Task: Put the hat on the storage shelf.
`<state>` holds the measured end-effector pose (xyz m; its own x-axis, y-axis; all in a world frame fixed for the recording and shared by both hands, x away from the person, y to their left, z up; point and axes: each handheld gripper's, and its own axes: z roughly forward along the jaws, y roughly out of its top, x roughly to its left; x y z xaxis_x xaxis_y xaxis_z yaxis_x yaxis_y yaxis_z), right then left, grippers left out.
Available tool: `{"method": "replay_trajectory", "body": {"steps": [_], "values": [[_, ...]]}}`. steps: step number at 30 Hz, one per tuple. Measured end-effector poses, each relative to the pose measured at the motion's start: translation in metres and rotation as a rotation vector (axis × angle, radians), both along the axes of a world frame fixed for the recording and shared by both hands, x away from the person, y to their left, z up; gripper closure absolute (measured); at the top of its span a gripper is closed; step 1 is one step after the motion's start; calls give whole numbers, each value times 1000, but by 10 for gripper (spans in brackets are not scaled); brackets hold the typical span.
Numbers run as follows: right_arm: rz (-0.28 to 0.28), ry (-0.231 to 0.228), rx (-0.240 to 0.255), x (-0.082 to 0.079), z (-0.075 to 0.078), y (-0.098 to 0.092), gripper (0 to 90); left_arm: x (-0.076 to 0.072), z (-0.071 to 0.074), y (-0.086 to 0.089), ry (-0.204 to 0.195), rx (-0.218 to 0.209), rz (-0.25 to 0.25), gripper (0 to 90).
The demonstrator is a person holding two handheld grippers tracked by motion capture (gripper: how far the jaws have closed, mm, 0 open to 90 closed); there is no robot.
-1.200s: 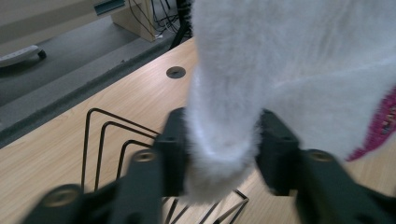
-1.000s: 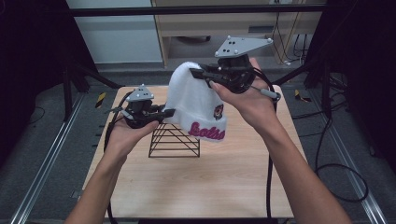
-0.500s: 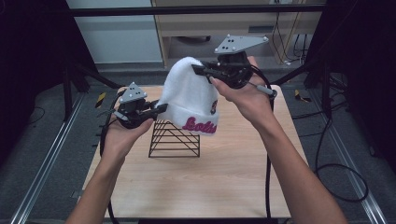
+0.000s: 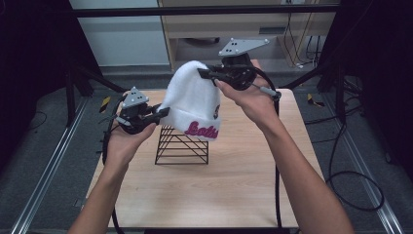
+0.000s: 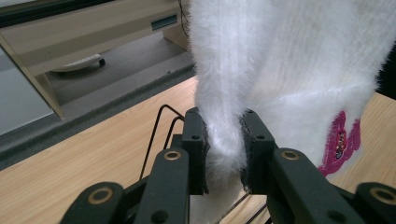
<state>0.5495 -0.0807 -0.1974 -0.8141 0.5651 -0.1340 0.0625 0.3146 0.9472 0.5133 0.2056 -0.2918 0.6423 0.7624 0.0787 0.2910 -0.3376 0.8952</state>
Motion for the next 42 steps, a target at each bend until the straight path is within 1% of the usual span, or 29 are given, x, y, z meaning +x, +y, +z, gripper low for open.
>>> {"method": "replay_trajectory", "body": {"steps": [1, 3, 6, 7, 9, 10, 13, 15, 19, 21, 22, 27, 31, 34, 37, 42], "values": [[2, 4, 0, 1, -1, 1, 829, 0, -2, 1, 1, -4, 6, 745], [3, 10, -3, 3, -4, 3, 829, 0, -4, 3, 0, 1, 12, 745], [4, 15, -9, 5, -7, 6, 828, 0, -9, 7, 2, -16, 23, 745], [4, 16, -14, 5, -8, 7, 828, 0, -9, 8, 6, -6, 22, 745], [4, 22, -18, 6, -10, 9, 827, 0, -10, 8, 8, -10, 24, 745], [4, 22, -25, 7, -12, 10, 827, 1, -13, 10, 13, -3, 22, 745], [0, 25, -37, 9, -14, 12, 826, 3, -16, 10, 19, -14, 30, 744], [-1, 26, -36, 10, -15, 13, 825, 4, -18, 10, 21, -12, 32, 744], [-6, 31, -50, 14, -18, 16, 824, 6, -22, 10, 25, -13, 35, 742], [-4, 33, -54, 15, -19, 17, 824, 7, -26, 11, 29, -17, 39, 742], [-2, 30, -64, 15, -21, 19, 824, 7, -29, 13, 31, -17, 41, 741], [4, 31, -67, 14, -24, 22, 823, 7, -36, 17, 39, -26, 47, 741], [15, 32, -80, 13, -28, 26, 822, 9, -42, 21, 46, -28, 59, 740], [15, 35, -90, 12, -30, 29, 820, 9, -46, 22, 48, -25, 63, 739], [16, 36, -102, 12, -33, 31, 820, 8, -49, 23, 51, -30, 64, 738], [23, 34, -104, 10, -33, 34, 820, 5, -53, 26, 45, -33, 65, 737]]}}
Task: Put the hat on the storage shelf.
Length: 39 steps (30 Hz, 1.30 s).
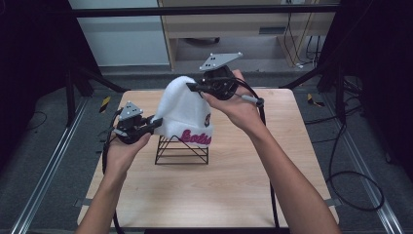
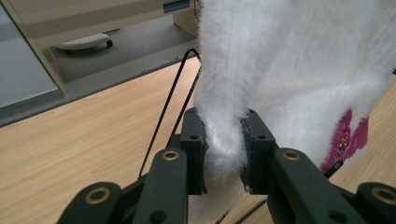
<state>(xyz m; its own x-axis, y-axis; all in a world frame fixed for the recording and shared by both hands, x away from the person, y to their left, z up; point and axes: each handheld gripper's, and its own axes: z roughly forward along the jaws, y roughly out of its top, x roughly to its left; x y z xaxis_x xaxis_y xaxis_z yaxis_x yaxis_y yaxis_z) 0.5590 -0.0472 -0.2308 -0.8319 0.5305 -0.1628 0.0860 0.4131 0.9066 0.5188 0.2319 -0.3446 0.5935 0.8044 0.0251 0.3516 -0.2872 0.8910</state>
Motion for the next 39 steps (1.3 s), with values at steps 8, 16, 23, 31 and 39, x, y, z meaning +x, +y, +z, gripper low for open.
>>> {"method": "replay_trajectory", "body": {"steps": [8, 16, 23, 31, 39], "values": [[16, -7, -42, -11, -5, 6, 820, -7, -10, 4, 3, 13, -3, 735], [26, 1, -69, -16, -10, 11, 819, -10, -24, 8, 18, 3, -1, 734], [35, 4, -84, -20, -14, 14, 820, -11, -30, 10, 27, 3, -1, 734], [44, 15, -91, -23, -18, 16, 824, -13, -35, 13, 33, 8, -3, 735], [60, 28, -95, -26, -23, 19, 829, -14, -42, 15, 40, 8, -4, 734]]}}
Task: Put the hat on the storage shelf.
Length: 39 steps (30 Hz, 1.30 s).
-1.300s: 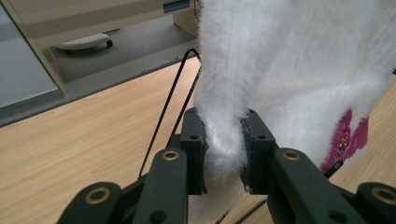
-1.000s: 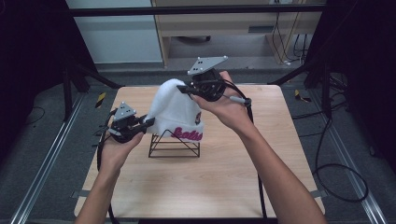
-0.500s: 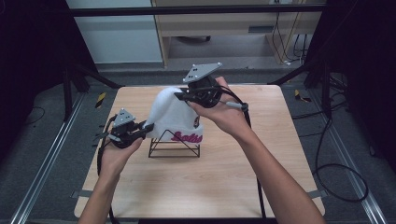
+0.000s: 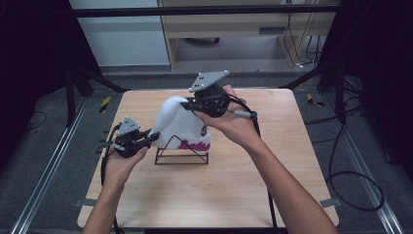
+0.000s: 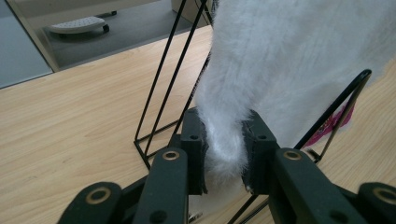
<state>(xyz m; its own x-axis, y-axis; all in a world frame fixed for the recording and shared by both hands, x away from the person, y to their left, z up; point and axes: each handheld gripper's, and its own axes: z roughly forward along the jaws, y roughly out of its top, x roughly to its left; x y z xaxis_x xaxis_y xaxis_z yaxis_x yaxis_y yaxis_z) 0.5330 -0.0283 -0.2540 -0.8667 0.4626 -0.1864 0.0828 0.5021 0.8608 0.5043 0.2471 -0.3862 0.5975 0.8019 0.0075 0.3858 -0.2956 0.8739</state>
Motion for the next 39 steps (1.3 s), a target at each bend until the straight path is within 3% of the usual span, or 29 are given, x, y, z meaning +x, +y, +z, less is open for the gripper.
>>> {"method": "replay_trajectory", "body": {"steps": [2, 9, 39], "values": [[6, 5, -7, -2, -3, 2, 830, -1, -5, 1, -2, 15, -16, 734], [15, 18, -20, -5, -11, 7, 830, -2, -14, 7, 21, -12, -11, 730], [43, 75, -85, -7, -43, 33, 832, -3, -50, 24, 95, -37, 13, 701]]}}
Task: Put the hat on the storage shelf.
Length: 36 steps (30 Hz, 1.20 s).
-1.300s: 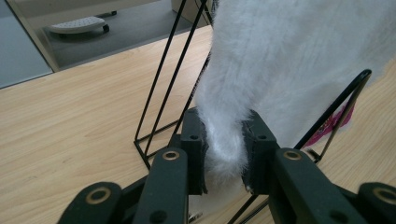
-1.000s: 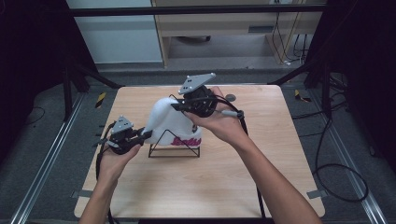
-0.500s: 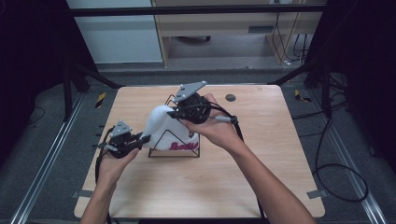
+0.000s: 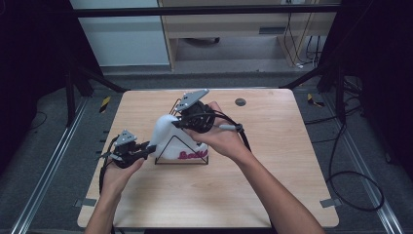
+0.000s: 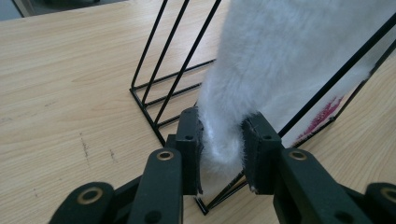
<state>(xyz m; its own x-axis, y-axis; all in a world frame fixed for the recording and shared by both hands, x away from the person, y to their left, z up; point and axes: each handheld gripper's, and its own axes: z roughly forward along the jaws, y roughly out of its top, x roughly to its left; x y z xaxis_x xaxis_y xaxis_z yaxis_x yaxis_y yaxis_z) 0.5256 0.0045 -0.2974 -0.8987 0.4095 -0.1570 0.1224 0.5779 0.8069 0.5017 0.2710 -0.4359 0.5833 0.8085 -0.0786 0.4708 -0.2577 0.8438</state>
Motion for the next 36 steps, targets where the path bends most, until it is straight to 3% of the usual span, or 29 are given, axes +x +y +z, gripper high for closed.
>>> {"method": "replay_trajectory", "body": {"steps": [14, 18, 24, 28, 36], "values": [[-16, 28, -25, 3, -15, 4, 800, -6, -2, 10, 4, -10, 29, 690], [-23, 28, -18, 2, -13, 2, 751, -8, 1, 14, -11, -8, 76, 582], [-38, 35, 8, 0, -7, -10, 700, -10, 2, 28, -22, 75, 184, 377], [-51, 39, 13, -1, -6, -17, 687, -9, -9, 34, 15, 118, 216, 253], [-73, 36, 23, -4, -3, -29, 659, -10, -30, 39, 64, 167, 246, 153]]}}
